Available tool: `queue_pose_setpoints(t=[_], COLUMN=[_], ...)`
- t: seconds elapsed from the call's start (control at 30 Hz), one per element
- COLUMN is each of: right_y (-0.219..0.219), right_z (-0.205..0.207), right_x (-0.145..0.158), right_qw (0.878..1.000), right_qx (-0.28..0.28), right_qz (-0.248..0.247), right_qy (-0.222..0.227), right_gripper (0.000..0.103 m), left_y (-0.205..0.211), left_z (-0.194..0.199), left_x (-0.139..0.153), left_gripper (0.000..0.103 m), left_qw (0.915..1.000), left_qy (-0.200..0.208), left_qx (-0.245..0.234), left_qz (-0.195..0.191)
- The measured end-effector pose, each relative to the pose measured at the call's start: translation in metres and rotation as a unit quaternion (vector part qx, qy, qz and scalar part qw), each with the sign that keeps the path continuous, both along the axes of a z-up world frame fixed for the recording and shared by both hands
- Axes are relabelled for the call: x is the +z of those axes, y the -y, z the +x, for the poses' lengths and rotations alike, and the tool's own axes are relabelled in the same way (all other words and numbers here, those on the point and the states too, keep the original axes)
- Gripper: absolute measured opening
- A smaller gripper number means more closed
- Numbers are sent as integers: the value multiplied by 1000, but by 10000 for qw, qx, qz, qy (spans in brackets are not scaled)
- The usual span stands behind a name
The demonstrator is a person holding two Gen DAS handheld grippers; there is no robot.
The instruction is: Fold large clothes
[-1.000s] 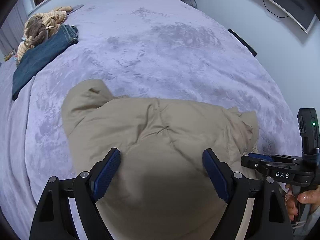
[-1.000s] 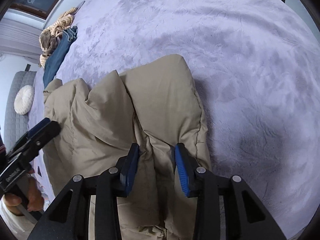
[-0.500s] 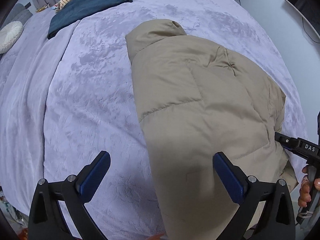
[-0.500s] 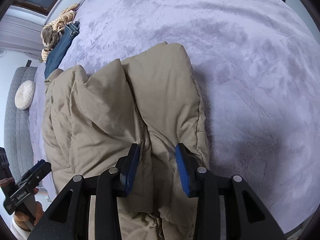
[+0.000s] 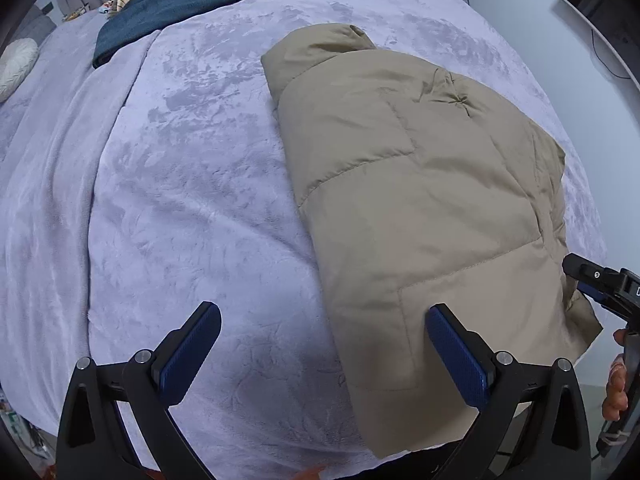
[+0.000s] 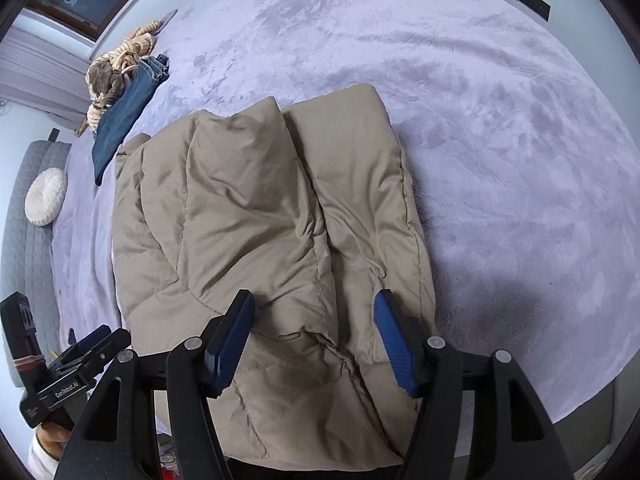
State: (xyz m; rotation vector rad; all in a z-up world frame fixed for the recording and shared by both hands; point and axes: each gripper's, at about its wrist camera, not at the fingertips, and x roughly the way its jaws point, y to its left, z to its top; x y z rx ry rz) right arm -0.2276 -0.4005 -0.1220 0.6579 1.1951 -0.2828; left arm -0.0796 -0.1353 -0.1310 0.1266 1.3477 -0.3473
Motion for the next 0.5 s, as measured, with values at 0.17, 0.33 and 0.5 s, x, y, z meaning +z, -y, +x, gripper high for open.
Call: queue_pose_setpoints(t=[0.17, 0.33, 0.5], right_y=[-21, -27, -10], right_z=[-5, -8, -3], right_x=[0, 7, 16], right_qw=[9999, 9998, 9997], right_qx=[-100, -64, -104], right_qz=[-43, -200, -230], right_qy=[21, 25, 58], right_gripper=[80, 80, 80], left_y=[-13, -16, -12], left_z=[-1, 0, 6], left_x=[3, 3, 2], left_gripper=[103, 103, 103], left_qw=[9999, 9998, 9997], left_qy=[-14, -21, -38], left_qx=[1, 8, 97], left_qz=[-171, -207, -240])
